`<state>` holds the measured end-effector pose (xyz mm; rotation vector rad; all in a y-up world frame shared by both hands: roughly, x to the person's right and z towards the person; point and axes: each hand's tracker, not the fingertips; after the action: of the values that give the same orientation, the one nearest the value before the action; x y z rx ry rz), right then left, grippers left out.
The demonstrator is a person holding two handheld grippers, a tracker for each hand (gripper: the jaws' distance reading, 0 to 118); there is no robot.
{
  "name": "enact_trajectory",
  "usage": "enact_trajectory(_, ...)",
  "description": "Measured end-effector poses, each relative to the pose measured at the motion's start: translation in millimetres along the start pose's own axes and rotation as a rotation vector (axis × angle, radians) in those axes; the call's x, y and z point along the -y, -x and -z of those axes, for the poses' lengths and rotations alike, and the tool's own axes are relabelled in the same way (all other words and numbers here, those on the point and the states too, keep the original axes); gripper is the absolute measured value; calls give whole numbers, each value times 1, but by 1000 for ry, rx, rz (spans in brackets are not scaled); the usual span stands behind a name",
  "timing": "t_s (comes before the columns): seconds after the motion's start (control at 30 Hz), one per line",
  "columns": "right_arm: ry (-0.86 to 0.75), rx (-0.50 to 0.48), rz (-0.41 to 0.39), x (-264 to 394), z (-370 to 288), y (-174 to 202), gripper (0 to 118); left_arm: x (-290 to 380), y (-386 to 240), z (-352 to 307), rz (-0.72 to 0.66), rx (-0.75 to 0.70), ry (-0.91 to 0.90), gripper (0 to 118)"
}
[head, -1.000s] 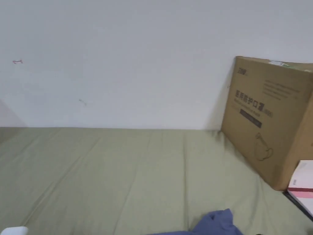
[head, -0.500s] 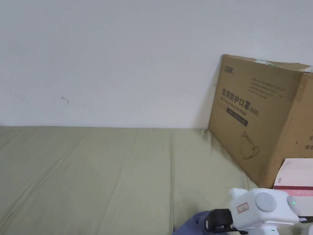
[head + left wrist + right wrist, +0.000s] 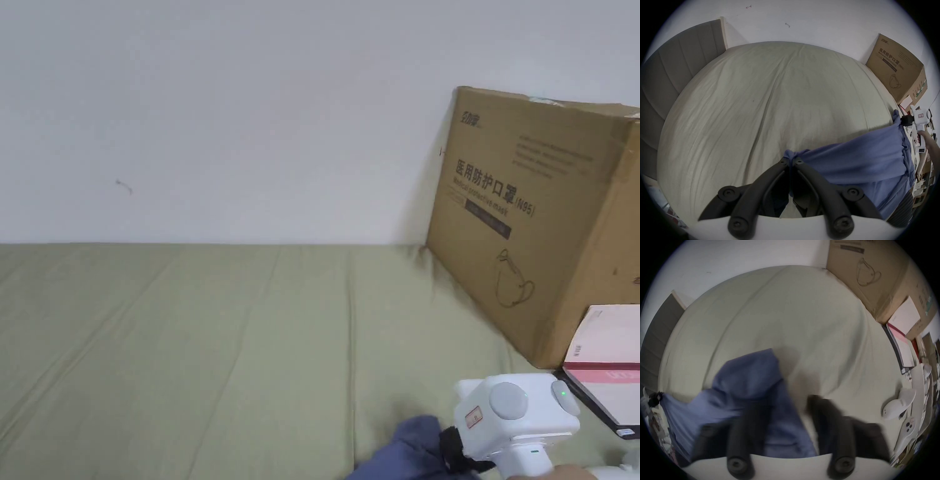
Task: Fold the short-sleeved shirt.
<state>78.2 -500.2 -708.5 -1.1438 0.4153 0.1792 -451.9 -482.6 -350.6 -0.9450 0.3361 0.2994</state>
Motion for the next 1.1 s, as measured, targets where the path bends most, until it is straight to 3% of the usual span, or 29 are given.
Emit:
enact_trajectory(0.1,-48,-66,44,12,-21,4,0,-1,-3,-16,-18,5,-23,1)
enact_trajectory(0.17,-162,-49,34,19,-50,5,0,-2,-5,-39,-32,21,-111,1)
enact_trajectory(0.33,-384,-155,136,28,-157,-7,0,-24,-24,-118,-1,98,-337,1)
enact_trajectory(0.5,-515,-223,177,27,-256,-18,0,-65,-38,-182,28,127,-433,1)
enact_trajectory(0.63,-607,-202,156,20,-329,-11,0,-100,-35,-235,-16,165,-533,1)
enact_trajectory(0.8,-689,-194,156,-11,-395,8,0,-150,-41,-278,47,134,-576,1)
enact_trajectory(1.1,-799,-101,118,-123,-435,40,0,-251,-48,-290,27,70,-612,1)
